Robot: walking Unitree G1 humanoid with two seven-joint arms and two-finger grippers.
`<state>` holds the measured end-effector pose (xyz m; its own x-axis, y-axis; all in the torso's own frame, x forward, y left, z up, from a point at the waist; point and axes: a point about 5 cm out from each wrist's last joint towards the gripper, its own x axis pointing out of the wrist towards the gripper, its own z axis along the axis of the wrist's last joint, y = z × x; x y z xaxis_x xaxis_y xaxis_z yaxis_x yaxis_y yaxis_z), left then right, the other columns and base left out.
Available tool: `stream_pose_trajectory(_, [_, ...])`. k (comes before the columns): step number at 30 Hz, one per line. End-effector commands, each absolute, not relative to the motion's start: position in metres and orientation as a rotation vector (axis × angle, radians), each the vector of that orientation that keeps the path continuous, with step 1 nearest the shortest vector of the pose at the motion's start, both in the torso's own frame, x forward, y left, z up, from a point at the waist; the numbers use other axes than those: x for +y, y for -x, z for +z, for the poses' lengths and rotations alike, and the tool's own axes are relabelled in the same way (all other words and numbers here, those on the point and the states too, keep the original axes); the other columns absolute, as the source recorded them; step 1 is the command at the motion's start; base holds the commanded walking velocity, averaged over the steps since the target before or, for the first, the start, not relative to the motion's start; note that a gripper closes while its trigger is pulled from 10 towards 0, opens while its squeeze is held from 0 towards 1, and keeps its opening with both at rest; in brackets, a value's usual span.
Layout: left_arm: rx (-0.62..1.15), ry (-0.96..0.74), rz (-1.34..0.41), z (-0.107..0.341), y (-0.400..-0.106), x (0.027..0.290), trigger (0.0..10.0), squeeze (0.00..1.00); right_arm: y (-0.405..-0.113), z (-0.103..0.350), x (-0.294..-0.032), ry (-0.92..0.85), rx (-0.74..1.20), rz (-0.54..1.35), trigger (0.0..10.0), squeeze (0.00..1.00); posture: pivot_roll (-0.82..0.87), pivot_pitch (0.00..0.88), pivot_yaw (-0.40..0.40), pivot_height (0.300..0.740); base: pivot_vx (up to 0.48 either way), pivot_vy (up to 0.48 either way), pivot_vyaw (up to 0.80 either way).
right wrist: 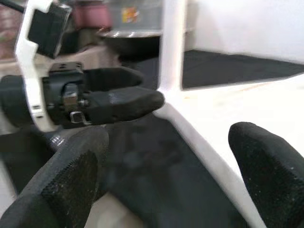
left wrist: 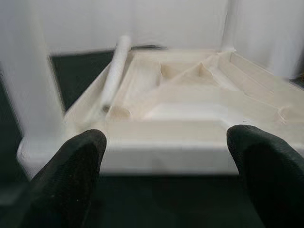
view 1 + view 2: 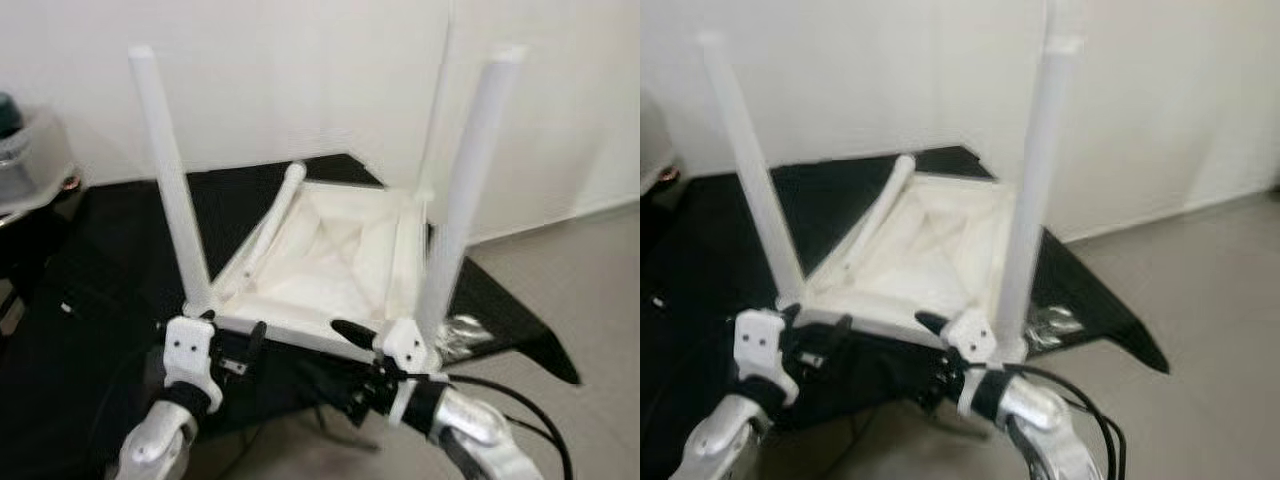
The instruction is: Building children table
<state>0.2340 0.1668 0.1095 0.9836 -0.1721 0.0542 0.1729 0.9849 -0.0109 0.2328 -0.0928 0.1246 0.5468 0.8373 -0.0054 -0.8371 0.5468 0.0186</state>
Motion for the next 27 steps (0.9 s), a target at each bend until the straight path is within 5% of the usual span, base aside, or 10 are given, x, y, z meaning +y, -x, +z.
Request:
stream_pose_trajectory(1, [-0.061, 0.019, -0.181, 0.11, -0.234, 0.166, 10.0, 0.0, -0.232, 0.124, -0.094, -0.034, 0.027, 1.035, 10.0, 0.0, -0.02, 0.0, -0.009, 0.74, 0.0, -0.48, 0.0])
stream_pose_trajectory(15, [-0.041, 0.018, -0.186, 0.103, -0.227, 0.169, 10.0, 0.0, -0.234, 0.118, -0.1, -0.085, 0.048, 1.016, 10.0, 0.0, -0.03, 0.0, 0.003, 0.74, 0.0, -0.48, 0.0])
stream_pose_trajectory(27, [-0.017, 0.03, -0.206, 0.101, -0.215, 0.168, 10.0, 0.0, -0.25, 0.122, -0.131, -0.092, -0.022, 0.597, 10.0, 0.0, -0.04, 0.0, 0.007, 0.74, 0.0, -0.48, 0.0])
